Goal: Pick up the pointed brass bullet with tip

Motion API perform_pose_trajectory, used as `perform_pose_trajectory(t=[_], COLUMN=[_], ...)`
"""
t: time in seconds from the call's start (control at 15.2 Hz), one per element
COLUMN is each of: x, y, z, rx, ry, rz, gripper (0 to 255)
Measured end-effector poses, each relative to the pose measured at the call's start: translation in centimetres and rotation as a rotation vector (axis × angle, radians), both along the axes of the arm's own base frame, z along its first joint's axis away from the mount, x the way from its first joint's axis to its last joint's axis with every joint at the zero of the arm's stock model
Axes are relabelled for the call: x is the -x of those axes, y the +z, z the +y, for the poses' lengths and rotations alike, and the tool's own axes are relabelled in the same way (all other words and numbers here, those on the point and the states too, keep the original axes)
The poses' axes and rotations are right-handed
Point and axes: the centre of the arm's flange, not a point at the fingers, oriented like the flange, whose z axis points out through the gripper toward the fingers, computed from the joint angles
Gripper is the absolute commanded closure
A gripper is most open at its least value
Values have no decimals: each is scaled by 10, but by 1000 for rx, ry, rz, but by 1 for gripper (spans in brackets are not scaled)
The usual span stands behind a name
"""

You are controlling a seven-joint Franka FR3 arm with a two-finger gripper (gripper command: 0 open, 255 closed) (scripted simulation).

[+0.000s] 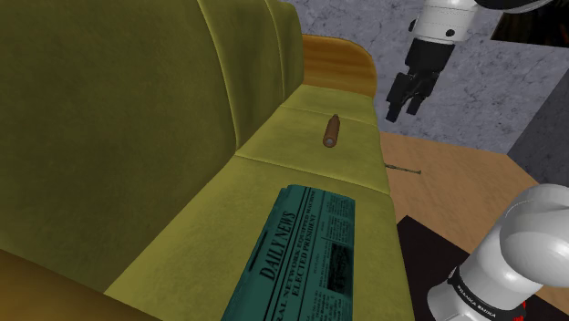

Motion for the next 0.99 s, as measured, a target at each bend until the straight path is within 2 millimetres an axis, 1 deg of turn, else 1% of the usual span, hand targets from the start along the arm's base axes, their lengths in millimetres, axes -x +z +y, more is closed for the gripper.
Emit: perform_pose_trajectory(t=[0.07, 0.13, 0.4, 0.46, 0.53, 0.79, 0.86, 0.99], x=[0, -6, -43, -55, -70, -114, -124, -145], y=[0, -1, -21, -24, -31, -49, -57, -68], z=[0, -1, -14, -17, -18, -39, -45, -58], rx=[0, -3, -22, -28, -34, -56, -62, -73], ry=[0, -13, -108, -135, -161, -271, -298, -353], rz=[0, -1, -5, -7, -8, -15, -16, -20], gripper=[0, 0, 0, 0, 0, 0, 0, 0])
